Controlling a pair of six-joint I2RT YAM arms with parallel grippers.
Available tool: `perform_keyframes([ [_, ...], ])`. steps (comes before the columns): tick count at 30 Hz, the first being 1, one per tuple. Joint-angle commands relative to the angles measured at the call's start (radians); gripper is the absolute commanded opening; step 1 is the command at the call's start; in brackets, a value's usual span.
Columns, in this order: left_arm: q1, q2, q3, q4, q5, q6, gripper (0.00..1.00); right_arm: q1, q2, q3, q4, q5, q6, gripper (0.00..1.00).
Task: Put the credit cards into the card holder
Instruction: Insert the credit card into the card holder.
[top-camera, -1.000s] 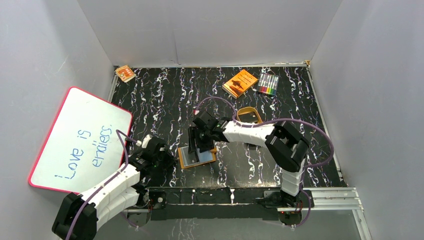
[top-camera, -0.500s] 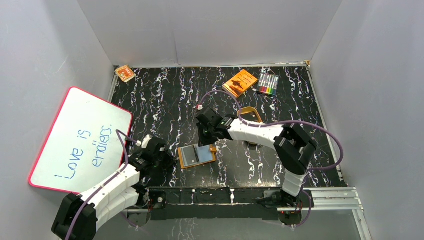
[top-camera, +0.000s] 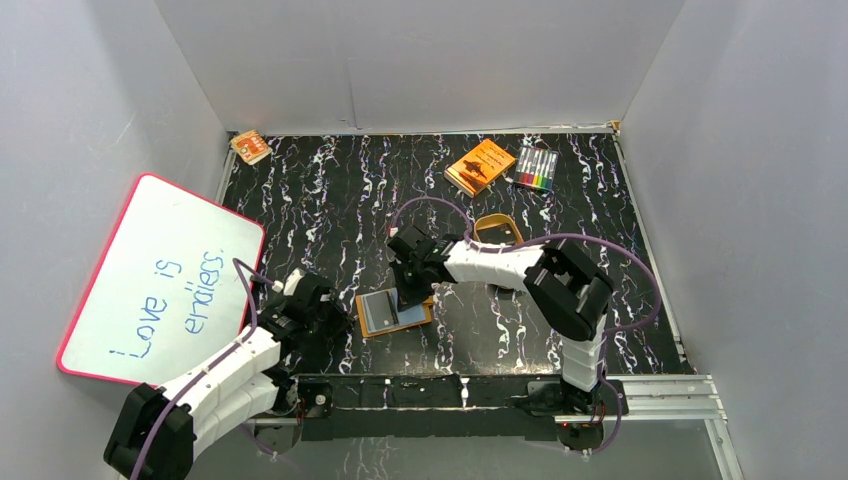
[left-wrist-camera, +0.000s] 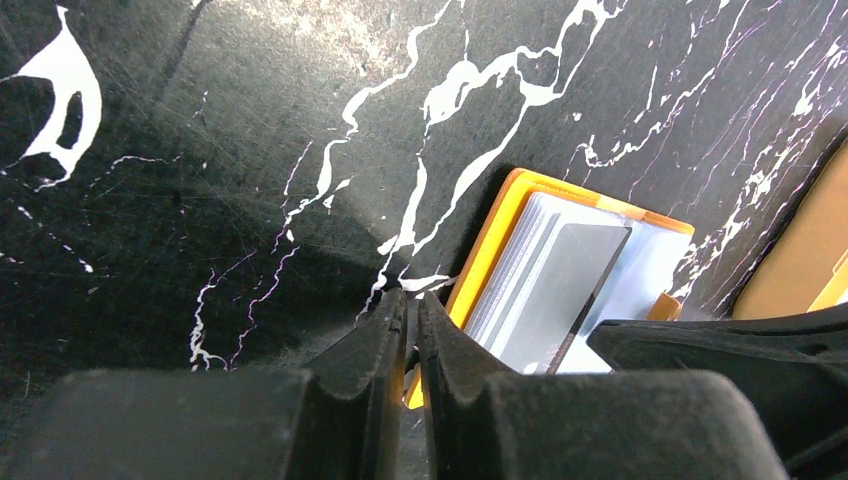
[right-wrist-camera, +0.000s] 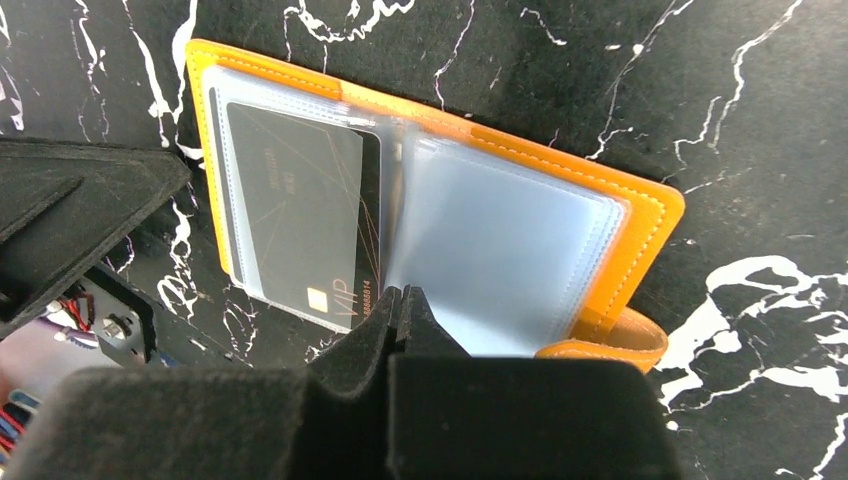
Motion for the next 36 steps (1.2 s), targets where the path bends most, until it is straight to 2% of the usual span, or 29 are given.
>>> perform_keyframes([
  [1,-0.003,0.035,-0.025,-0.086,-0.022,0.015,0.09,0.002,0.033,0.01,0.016,-0.058,-0.016,0.0],
  [26,-0.003,0.052,-0.063,-0.004,0.05,0.01,0.0,0.032,0.105,0.104,0.02,-0.126,0.016,0.0],
  [32,-0.003,0.03,-0.035,-0.066,0.004,0.015,0.01,0.033,0.047,0.093,-0.024,-0.068,0.015,0.0],
  [33,-0.003,0.018,-0.027,-0.085,-0.011,0.018,0.04,0.031,0.021,0.084,-0.034,-0.055,0.014,0.02],
  [36,-0.003,-0.015,0.007,-0.139,-0.054,0.027,0.15,0.019,-0.065,0.053,-0.063,-0.027,0.011,0.25],
])
